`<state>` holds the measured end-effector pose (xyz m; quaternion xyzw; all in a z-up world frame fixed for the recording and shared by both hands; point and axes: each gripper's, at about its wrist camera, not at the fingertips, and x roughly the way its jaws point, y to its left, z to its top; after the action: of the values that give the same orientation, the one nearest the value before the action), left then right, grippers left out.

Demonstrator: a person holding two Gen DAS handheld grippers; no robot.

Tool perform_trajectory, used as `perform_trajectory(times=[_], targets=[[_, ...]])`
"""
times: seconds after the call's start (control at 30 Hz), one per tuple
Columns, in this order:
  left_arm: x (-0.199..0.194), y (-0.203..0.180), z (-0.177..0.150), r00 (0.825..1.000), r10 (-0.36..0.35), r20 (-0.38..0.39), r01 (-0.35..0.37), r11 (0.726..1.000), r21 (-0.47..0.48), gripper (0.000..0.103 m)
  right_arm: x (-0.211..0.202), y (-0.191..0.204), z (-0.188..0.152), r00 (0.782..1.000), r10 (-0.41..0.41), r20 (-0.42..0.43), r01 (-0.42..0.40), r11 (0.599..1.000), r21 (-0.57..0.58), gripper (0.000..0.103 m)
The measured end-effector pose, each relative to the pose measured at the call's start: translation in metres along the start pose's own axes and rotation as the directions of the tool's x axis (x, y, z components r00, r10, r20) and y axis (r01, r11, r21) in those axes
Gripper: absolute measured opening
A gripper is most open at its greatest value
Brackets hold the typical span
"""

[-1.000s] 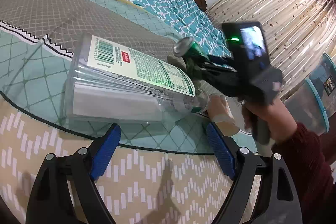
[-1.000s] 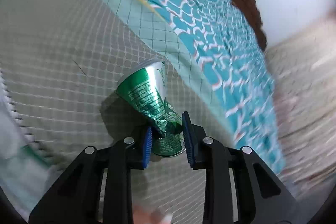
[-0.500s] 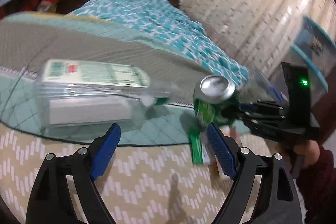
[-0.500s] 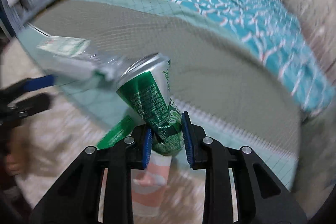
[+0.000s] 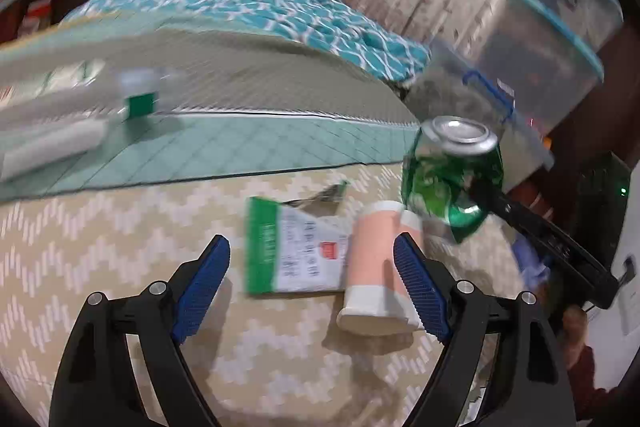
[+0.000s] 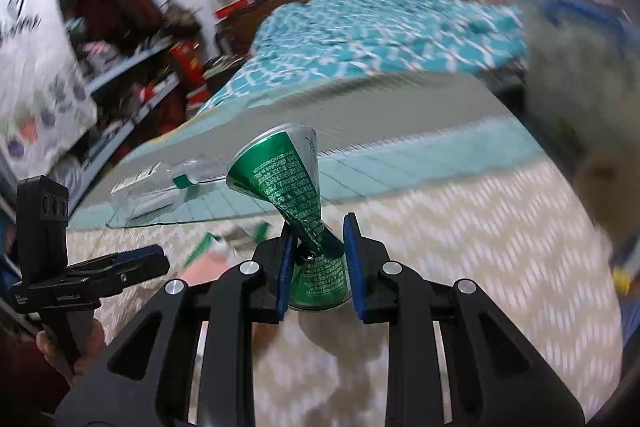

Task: Collect trash
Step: 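Grasp the pink cup with the left tool while the right tool holds the green can, then carry the pink cup and green can to the beige bin and release them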

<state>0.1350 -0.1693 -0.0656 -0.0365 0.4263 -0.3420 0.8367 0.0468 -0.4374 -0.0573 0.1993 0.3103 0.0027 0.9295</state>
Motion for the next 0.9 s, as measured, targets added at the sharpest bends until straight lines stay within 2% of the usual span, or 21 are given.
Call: perform_trajectory(times=[0.07,0.2,0.23,0.27,0.3,0.37,0.6,0.9], targets=[[0.013,-0.016,0.002,0.999,0.026,-0.025,-0.025,0.999,0.041,0.083,-0.007,-0.017,-0.008,1.0,0.007,-0.005,-0.007,0.999,0.042,0.026],[0.041,-0.045,-0.003,0.995,0.057,-0.083,-0.048,0.993,0.111,0.082,-0.024,-0.062,-0.016,0.997,0.073,-0.005,-0.07,0.98,0.187,0.025],[0.048,-0.05,-0.004,0.993,0.058,-0.101,-0.046,0.992,0.116,0.077,-0.026,-0.073,-0.017,0.997,0.082,-0.001,-0.08,0.974,0.214,0.024],[0.054,-0.053,-0.006,0.992,0.05,-0.118,-0.037,0.993,0.116,0.055,-0.029,-0.082,-0.019,0.995,0.095,0.005,-0.093,0.965,0.243,0.024],[0.06,-0.058,-0.008,0.989,0.027,-0.145,-0.01,0.993,0.115,0.042,-0.031,-0.09,-0.02,0.994,0.106,0.011,-0.105,0.958,0.267,0.024],[0.064,-0.069,-0.009,0.991,0.043,-0.13,-0.024,0.99,0.141,0.039,-0.033,-0.102,-0.023,0.993,0.114,0.021,-0.115,0.949,0.295,0.024],[0.08,-0.112,0.002,0.989,-0.013,-0.147,0.042,0.98,0.195,0.038,-0.045,-0.136,-0.026,0.993,0.091,0.079,-0.113,0.928,0.356,0.021],[0.139,-0.196,0.017,0.969,-0.074,-0.234,0.14,0.95,0.279,0.038,-0.068,-0.201,-0.033,0.988,0.062,0.14,-0.122,0.872,0.475,0.02]])
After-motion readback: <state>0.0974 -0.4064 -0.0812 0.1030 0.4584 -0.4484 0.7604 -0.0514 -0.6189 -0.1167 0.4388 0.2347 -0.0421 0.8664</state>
